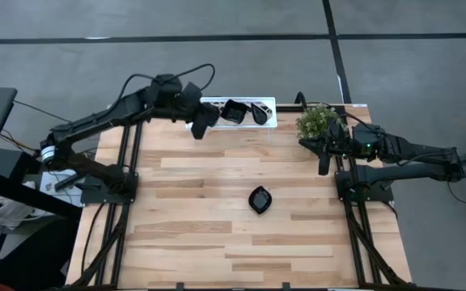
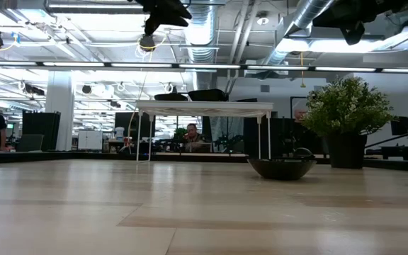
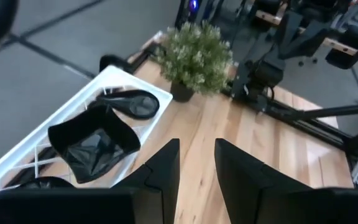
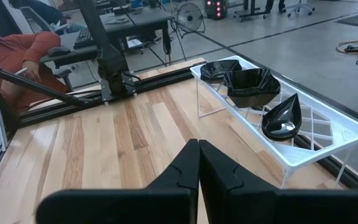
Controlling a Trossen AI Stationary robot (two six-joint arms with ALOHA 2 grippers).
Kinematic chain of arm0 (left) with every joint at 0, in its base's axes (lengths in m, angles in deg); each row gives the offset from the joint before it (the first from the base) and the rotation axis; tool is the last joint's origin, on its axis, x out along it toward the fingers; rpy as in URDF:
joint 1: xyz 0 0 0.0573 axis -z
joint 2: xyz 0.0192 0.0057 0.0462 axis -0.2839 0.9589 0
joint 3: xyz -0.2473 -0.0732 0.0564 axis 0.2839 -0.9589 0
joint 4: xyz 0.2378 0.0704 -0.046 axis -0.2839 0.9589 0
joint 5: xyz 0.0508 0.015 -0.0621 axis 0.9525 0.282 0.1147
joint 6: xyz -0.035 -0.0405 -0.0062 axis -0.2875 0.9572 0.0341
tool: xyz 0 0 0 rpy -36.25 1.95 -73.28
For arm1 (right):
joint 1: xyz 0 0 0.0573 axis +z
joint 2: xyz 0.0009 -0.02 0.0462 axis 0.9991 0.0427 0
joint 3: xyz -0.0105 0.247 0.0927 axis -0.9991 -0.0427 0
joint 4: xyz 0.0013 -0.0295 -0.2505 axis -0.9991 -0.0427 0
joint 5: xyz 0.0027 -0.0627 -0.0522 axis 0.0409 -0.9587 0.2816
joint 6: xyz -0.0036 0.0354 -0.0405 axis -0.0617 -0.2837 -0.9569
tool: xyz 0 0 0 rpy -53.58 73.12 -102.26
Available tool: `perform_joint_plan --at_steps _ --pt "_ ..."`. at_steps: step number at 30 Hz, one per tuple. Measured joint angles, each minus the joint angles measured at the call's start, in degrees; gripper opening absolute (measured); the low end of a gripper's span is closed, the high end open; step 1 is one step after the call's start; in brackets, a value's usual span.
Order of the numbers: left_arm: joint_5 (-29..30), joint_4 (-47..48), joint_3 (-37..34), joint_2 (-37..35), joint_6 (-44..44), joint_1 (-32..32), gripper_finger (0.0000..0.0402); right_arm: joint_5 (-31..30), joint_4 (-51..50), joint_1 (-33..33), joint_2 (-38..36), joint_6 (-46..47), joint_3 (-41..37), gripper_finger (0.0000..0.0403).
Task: Pick & Place Mini shaped plates
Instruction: Stack the leaf-shaped plate on top of the other leaf-shaped plates on the shelf
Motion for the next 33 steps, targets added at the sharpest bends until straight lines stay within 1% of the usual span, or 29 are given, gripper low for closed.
perform_joint_plan --at_steps 4,9,12,15,20,26,33 --pt "0.6 -7.6 -9.5 -6.3 0.9 0.5 0.0102 0.0 0.0 0.0 0.0 0.0 0.0 0.0000" --pt "0.8 -16.0 -22.7 -16.9 3.4 0.6 0.0102 0.0 0.0 0.0 1.1 0.0 0.0 0.0000" --pt "1.1 -20.7 -30.1 -22.9 5.3 0.6 0.0102 0.0 0.0 0.0 2.8 0.0 0.0 0.0000" --pt "1.8 -22.6 -36.0 -28.1 6.1 0.6 0.0102 0.0 0.3 0.0 5.7 0.0 0.0 0.0000" --pt "2.6 -23.0 -43.3 -34.5 8.0 0.6 0.0102 0.2 3.2 0.0 10.7 2.1 0.0 0.0000" --pt "2.9 -25.0 -50.5 -40.0 8.2 0.6 0.0102 5.2 2.7 0.0 17.2 4.7 1.5 0.0000" --pt "3.1 -28.1 -56.1 -45.0 8.5 0.6 0.0102 6.9 2.3 0.1 26.0 4.7 4.8 0.0000"
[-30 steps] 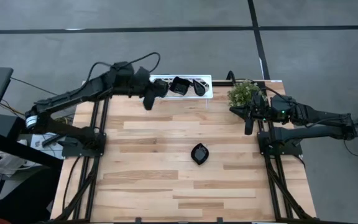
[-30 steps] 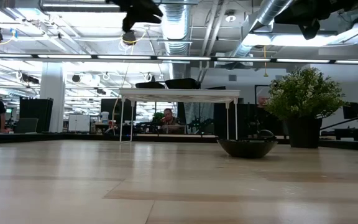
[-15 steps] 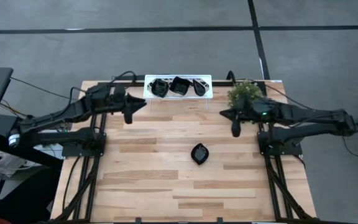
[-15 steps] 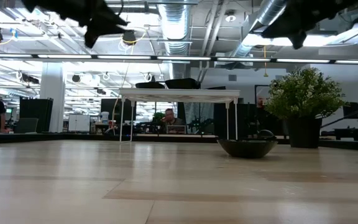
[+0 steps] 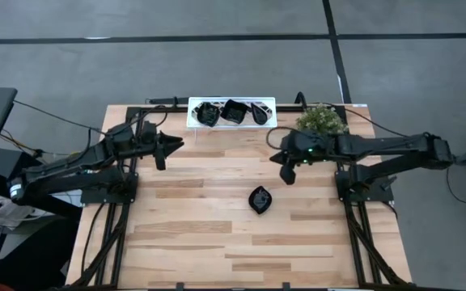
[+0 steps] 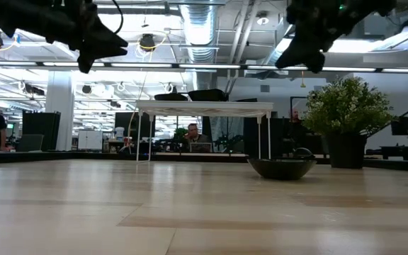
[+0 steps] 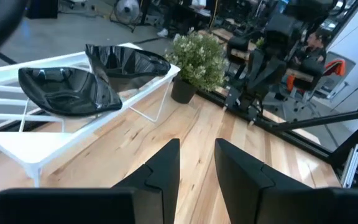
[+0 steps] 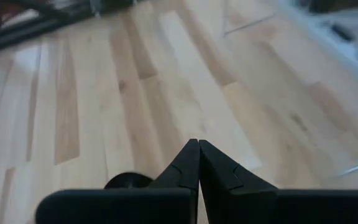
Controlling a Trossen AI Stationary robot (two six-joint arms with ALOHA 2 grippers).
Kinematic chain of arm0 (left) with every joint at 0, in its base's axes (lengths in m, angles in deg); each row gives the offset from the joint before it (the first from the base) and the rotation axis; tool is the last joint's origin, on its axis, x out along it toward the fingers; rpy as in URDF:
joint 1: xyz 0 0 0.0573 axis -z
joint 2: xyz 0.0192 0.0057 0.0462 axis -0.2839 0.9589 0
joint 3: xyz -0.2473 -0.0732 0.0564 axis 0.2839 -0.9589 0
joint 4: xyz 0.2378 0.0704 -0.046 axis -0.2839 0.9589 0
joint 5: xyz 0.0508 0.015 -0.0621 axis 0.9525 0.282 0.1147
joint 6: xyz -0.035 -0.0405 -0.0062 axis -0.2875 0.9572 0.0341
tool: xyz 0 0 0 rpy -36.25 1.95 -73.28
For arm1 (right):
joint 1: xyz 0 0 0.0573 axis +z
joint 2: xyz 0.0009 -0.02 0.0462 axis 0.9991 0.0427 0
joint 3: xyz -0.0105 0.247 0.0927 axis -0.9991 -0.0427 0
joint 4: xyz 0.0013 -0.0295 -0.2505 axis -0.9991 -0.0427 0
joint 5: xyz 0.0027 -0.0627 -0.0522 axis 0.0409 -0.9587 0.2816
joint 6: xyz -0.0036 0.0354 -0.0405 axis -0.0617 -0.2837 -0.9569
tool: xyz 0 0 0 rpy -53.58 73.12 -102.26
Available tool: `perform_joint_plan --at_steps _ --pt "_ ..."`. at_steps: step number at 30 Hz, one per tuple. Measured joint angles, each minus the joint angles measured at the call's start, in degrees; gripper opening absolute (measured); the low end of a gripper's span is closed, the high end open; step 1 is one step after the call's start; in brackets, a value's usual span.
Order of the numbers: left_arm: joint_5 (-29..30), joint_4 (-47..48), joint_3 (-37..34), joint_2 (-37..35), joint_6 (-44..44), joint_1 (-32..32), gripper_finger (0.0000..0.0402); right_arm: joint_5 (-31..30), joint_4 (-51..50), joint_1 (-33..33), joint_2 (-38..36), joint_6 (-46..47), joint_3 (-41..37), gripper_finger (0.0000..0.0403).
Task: Pick & Place Mini shaped plates
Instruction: Stack the leaf-shaped plate on top of the other leaf-shaped plates on the shelf
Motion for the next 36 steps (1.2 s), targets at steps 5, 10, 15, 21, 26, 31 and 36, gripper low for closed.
perform_joint_plan --at_steps 5,10,15,21,26,31,36 --pt "0.0 -0.7 -2.2 -2.6 0.2 0.0 0.0102 3.5 -1.1 0.4 6.4 -0.2 2.6 0.0000" --pt "0.0 -0.9 -2.7 -3.4 0.9 0.0 0.0101 3.7 -4.8 2.1 13.1 0.1 4.9 0.0005" --pt "0.0 -1.1 -2.7 -3.4 1.0 0.0 0.0102 4.0 -7.9 3.3 18.2 4.2 6.2 0.0026" --pt "0.0 -1.2 -2.7 -3.4 1.0 0.0 0.0102 9.2 -9.6 3.4 20.5 6.9 6.4 0.0064" --pt "0.0 -1.3 -2.7 -3.3 1.0 0.0 0.0102 9.7 -10.5 3.4 20.4 9.7 6.4 0.0087" --pt "-0.1 -1.3 -2.7 -3.3 0.9 0.0 0.0102 9.7 -10.9 4.5 20.4 13.2 6.4 0.0102" --pt "-0.1 -1.5 -2.7 -3.3 0.7 0.0 0.0102 9.7 -10.9 6.2 20.4 13.8 6.4 0.0110"
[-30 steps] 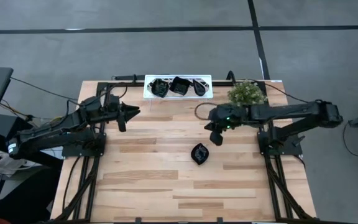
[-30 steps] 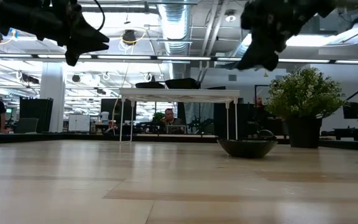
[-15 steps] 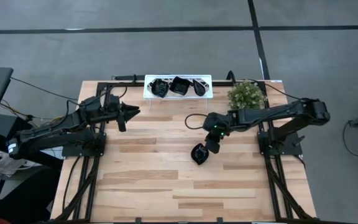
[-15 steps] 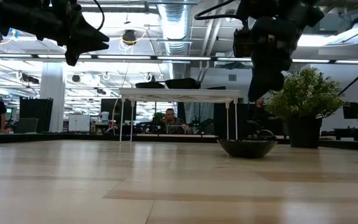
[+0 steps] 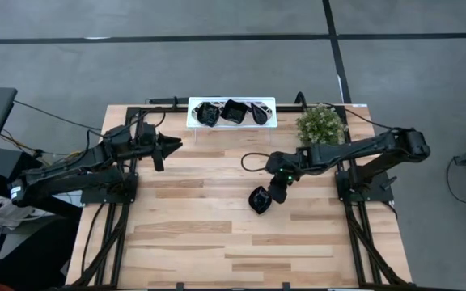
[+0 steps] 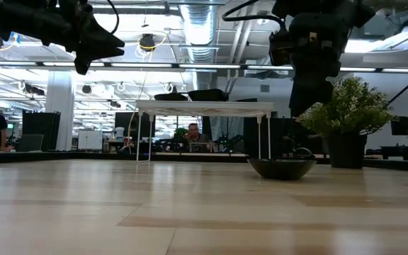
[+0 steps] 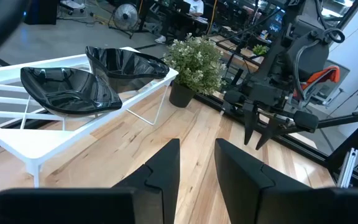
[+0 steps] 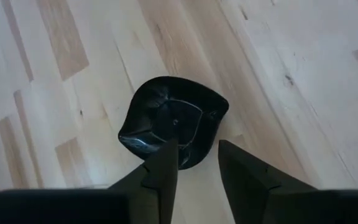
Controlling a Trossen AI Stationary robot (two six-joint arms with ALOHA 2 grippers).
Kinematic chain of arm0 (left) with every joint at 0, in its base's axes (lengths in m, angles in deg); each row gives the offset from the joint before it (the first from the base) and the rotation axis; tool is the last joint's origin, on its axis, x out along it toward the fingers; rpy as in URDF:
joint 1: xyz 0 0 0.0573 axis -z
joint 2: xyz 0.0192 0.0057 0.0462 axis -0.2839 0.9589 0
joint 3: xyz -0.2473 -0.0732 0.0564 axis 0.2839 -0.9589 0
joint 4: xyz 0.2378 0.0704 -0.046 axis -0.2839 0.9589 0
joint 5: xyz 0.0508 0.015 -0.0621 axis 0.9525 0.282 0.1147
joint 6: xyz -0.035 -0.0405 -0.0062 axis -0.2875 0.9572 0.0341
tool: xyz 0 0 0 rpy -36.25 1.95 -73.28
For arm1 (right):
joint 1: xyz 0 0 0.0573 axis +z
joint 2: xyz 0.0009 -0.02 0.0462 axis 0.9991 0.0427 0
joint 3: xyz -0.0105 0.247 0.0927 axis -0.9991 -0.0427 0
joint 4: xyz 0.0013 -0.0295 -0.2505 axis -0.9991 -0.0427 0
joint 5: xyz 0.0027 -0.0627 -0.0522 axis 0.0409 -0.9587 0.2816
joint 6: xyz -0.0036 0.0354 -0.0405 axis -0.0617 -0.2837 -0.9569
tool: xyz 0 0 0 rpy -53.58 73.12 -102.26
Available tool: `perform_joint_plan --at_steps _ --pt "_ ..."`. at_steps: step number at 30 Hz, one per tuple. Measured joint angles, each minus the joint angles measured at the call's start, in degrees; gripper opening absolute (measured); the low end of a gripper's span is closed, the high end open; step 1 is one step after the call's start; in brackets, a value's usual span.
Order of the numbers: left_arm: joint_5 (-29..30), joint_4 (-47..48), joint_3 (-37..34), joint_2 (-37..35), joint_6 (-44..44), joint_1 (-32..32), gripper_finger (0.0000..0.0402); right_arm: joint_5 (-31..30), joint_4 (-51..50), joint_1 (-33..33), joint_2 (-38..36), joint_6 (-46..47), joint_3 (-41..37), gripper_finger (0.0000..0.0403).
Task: Pick & Place Mini shaped plates
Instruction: Stack the leaf-shaped plate on top of the other leaf-shaped plates on the shelf
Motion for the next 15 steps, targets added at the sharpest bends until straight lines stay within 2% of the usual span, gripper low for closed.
perform_joint_plan --at_steps 15 --pt "0.0 -0.5 0.0 0.0 -0.2 0.0 0.0102 -1.7 -2.8 0.3 0.0 5.1 0.0 0.0114"
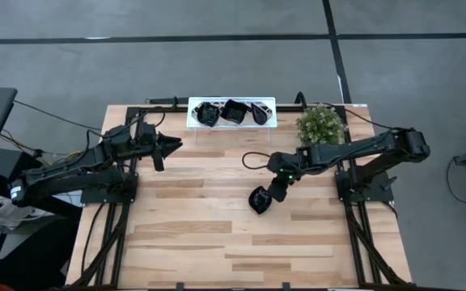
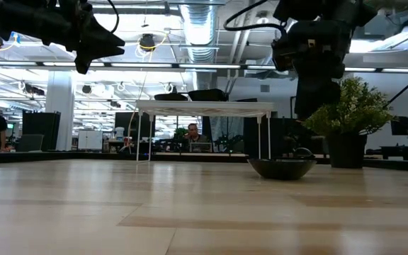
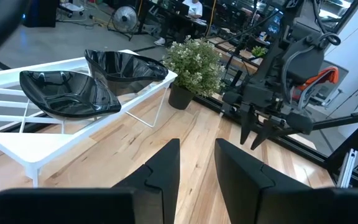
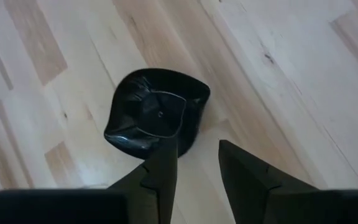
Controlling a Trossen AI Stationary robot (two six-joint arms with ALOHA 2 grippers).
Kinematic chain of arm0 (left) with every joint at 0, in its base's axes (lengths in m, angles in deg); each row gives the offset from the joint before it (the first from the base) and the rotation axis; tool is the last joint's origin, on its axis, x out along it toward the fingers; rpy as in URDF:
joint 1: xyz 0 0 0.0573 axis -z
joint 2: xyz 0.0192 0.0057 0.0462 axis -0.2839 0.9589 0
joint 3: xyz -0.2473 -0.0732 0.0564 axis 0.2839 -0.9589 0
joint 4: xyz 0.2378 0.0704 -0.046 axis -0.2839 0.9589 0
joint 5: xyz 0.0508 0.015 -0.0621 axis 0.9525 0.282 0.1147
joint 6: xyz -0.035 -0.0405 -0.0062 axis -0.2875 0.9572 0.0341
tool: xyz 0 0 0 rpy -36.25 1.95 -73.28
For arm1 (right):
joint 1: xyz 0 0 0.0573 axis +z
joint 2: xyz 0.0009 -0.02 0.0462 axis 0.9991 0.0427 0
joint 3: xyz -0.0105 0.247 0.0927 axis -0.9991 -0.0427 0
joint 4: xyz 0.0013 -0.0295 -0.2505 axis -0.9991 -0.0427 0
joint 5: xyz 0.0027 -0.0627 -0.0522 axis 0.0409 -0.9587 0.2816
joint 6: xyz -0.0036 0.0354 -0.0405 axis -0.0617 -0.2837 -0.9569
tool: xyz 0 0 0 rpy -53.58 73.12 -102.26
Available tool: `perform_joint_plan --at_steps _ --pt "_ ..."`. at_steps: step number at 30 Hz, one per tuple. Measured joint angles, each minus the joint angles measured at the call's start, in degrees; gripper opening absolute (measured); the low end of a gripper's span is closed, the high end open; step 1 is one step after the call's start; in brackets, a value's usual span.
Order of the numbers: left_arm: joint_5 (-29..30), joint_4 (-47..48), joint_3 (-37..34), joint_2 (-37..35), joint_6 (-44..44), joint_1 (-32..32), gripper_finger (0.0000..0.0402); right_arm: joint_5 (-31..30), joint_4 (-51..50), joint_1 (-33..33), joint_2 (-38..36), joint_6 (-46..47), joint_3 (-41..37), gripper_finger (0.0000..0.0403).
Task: Pick & Place Mini shaped plates
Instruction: Stack the leaf-shaped plate on top of the other leaf-shaped plates on the shelf
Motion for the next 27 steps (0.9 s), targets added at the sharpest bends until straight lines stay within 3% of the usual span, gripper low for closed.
perform_joint_plan --at_steps 17,27 --pt "-0.3 -0.3 0.0 -0.2 -1.1 0.0 0.0102 0.0 3.2 1.1 10.1 2.0 0.0 0.0114" --pt "-0.3 -0.4 0.1 -0.2 -1.1 0.0 0.0102 -0.1 3.0 0.9 10.0 2.1 0.0 0.0114"
